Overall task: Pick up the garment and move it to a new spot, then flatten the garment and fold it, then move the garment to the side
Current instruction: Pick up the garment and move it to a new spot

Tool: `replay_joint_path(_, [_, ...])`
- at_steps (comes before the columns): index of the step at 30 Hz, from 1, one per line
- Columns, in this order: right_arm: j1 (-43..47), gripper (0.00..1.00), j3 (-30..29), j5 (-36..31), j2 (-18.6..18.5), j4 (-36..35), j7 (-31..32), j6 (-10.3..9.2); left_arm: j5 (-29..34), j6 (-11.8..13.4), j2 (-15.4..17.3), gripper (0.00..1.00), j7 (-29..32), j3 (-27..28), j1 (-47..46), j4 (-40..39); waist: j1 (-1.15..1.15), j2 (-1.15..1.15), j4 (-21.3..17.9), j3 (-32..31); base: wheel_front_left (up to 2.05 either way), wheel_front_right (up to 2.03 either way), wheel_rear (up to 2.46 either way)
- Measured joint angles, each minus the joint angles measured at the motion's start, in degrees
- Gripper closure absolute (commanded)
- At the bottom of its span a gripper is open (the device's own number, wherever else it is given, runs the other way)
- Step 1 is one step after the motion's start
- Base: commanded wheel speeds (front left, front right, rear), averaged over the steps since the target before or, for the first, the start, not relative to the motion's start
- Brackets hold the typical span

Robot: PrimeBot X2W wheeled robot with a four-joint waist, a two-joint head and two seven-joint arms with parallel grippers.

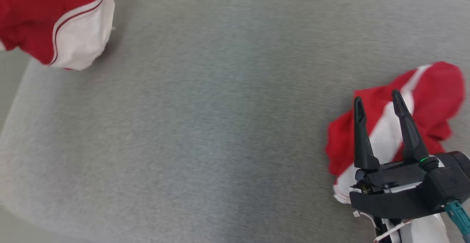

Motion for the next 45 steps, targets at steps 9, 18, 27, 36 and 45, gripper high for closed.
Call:
replay_joint_path(9, [1.4, 0.00, 0.9, -0.2, -1.4, -4.4, 3.0, 0.00, -1.8, -0.2, 2.2, 1.00, -2.1, 2.1, 2.2, 3.4, -0.01, 0.00, 3.7, 1.7, 0.00, 0.00, 0.00])
replay_joint_path(18, [1.8, 0.00, 2.3, -0.4, -2.7, -7.4, 5.3, 0.00, -4.0, -0.5, -2.1, 1.00, -3.5, 1.1, 7.7, 8.1, -0.01, 0.00, 2.1, 2.7, 0.00, 0.00, 0.00])
replay_joint_path(27, [0.8, 0.00, 3.8, -0.5, -2.9, -8.7, 6.2, 0.00, -7.4, -2.2, -7.6, 1.00, -4.7, 0.6, 14.5, 24.3, -0.01, 0.00, -1.9, 3.4, 0.00, 0.00, 0.00])
replay_joint_path(36, [0.6, 0.00, 4.4, -0.6, -2.7, -9.2, 6.6, 0.00, -8.6, -4.0, -10.2, 0.00, -5.8, 1.1, 15.6, 34.4, 0.00, 0.00, -5.3, 3.6, 0.00, 0.00, 0.00])
replay_joint_path(45, [1.0, 0.00, 4.4, 0.6, -1.0, -5.1, 3.6, 0.00, -1.1, -1.9, -7.6, 0.00, -6.1, 9.4, 17.4, 14.5, -0.01, 0.00, -5.3, -0.4, 0.00, 0.00, 0.00])
